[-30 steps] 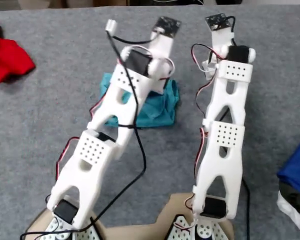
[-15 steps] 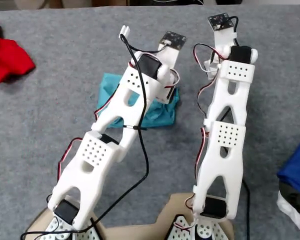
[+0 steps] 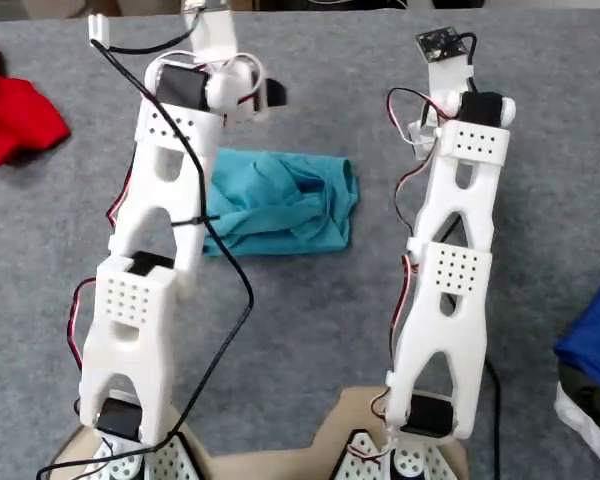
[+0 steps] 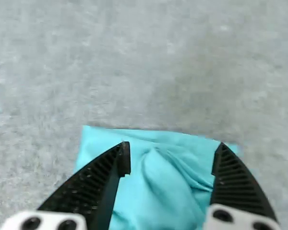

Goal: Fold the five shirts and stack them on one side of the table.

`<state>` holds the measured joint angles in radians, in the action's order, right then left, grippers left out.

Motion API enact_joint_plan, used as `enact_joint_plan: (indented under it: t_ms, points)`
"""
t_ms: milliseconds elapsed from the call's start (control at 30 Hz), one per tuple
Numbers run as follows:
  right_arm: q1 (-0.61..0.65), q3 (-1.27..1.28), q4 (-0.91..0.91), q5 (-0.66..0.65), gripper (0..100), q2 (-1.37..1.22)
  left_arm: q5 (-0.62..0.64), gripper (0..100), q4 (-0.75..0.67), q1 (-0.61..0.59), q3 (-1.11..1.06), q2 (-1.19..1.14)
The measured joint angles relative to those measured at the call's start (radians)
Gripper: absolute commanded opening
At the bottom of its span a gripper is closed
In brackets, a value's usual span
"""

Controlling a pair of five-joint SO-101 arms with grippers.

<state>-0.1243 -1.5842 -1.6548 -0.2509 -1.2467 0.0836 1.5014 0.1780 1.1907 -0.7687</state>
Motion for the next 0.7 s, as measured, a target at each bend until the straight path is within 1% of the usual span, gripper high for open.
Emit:
enact_joint_plan:
  t_ms: [100, 200, 267, 433, 533, 633, 700]
  points:
    - [0.055, 0.0, -0.04, 0.0, 1.6, 0.0, -0.041, 27, 0.0, -0.015, -0.038, -0.063]
    - [0.13, 0.0, -0.103, 0.0, 1.6, 0.011, -0.052, 27, -0.005, -0.051, -0.04, -0.121]
    - [0.166, 0.015, -0.112, 0.0, 1.6, 0.044, -0.052, 27, -0.012, -0.074, -0.04, -0.152]
    - [0.235, 0.178, -0.114, 0.002, 1.6, 0.222, -0.052, 27, -0.044, -0.126, -0.04, -0.204]
    - [0.322, 0.293, -0.114, 0.04, 1.6, 0.327, -0.052, 27, -0.044, -0.166, -0.028, -0.209]
    - [0.414, 0.35, -0.097, 0.075, 1.6, 0.381, -0.052, 27, -0.038, -0.222, -0.002, -0.209]
    - [0.456, 0.359, -0.06, 0.103, 1.6, 0.388, -0.052, 27, 0.006, -0.262, 0.04, -0.209]
